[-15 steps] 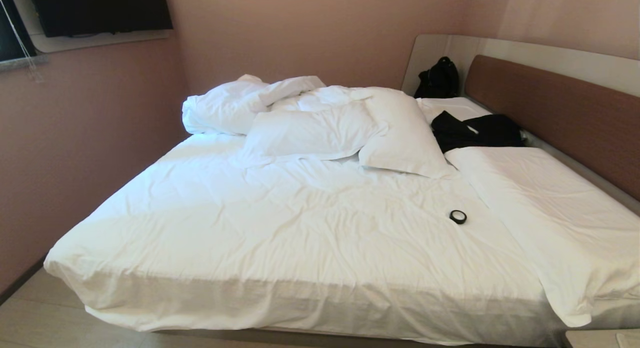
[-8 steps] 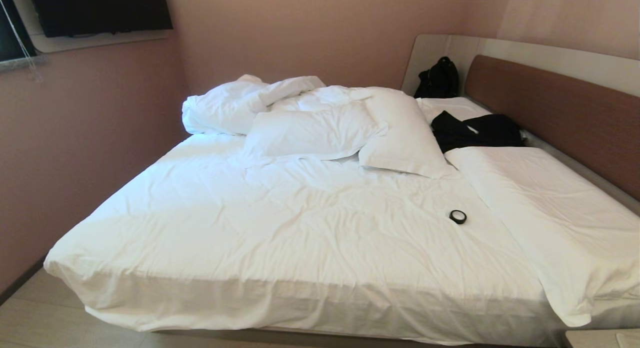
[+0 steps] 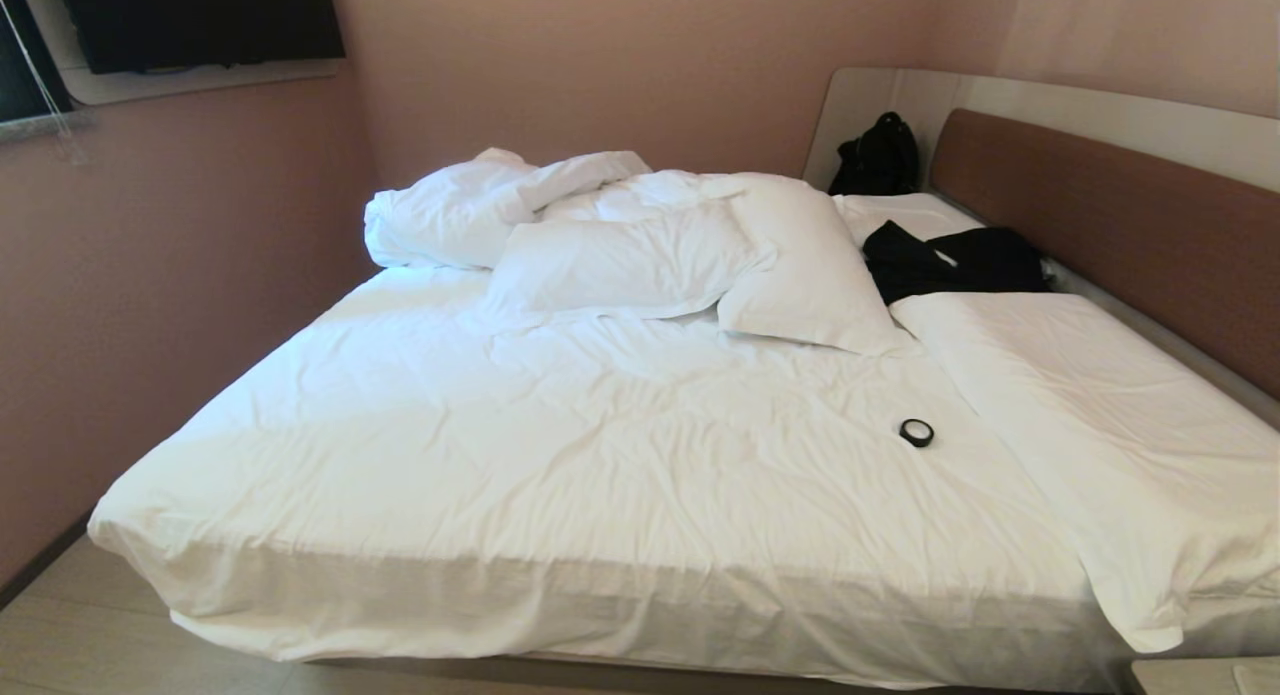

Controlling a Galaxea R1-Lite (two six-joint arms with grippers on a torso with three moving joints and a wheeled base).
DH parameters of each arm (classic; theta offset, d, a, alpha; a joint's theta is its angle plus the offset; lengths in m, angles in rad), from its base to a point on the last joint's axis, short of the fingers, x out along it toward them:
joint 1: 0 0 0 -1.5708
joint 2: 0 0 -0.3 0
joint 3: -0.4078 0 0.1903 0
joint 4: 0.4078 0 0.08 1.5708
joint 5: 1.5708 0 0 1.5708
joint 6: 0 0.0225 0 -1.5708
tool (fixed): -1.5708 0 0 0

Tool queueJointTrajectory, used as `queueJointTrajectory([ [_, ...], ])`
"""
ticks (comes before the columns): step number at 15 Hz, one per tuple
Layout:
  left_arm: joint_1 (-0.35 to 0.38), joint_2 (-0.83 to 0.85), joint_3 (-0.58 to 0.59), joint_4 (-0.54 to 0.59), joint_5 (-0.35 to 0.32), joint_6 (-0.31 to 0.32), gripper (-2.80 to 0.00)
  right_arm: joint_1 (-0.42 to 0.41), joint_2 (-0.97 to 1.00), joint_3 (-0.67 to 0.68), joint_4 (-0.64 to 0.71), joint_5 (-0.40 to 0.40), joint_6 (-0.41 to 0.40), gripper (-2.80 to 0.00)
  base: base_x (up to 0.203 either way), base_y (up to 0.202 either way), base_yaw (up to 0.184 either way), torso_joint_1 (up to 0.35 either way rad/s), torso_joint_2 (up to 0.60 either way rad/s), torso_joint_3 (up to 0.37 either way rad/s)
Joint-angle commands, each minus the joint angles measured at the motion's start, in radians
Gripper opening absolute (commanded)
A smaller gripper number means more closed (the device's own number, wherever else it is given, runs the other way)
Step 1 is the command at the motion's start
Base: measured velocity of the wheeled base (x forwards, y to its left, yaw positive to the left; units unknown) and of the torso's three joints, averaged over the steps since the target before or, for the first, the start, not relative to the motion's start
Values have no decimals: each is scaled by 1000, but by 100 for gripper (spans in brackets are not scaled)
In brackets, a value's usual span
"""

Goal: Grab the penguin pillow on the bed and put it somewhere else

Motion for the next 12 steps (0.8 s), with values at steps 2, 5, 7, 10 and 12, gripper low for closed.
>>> queueJointTrajectory([
  [2, 0, 0, 2, 0, 0, -1, -280, 239, -42, -1, 8, 62, -26, 0, 0, 0, 0, 0, 0, 0],
  [5, 0, 0, 2, 1, 0, -1, -280, 439, -137, -1, 8, 104, -12, 0, 0, 0, 0, 0, 0, 0],
  [7, 0, 0, 2, 0, 0, -1, -280, 556, -192, 2, 8, 111, -4, 0, 0, 0, 0, 0, 0, 0],
  [10, 2, 0, 2, 0, 0, -1, -280, 741, -240, 4, 8, 125, 4, 0, 0, 0, 0, 0, 0, 0],
  [12, 1, 0, 2, 0, 0, -1, -280, 860, -258, 9, 8, 135, 10, 0, 0, 0, 0, 0, 0, 0],
])
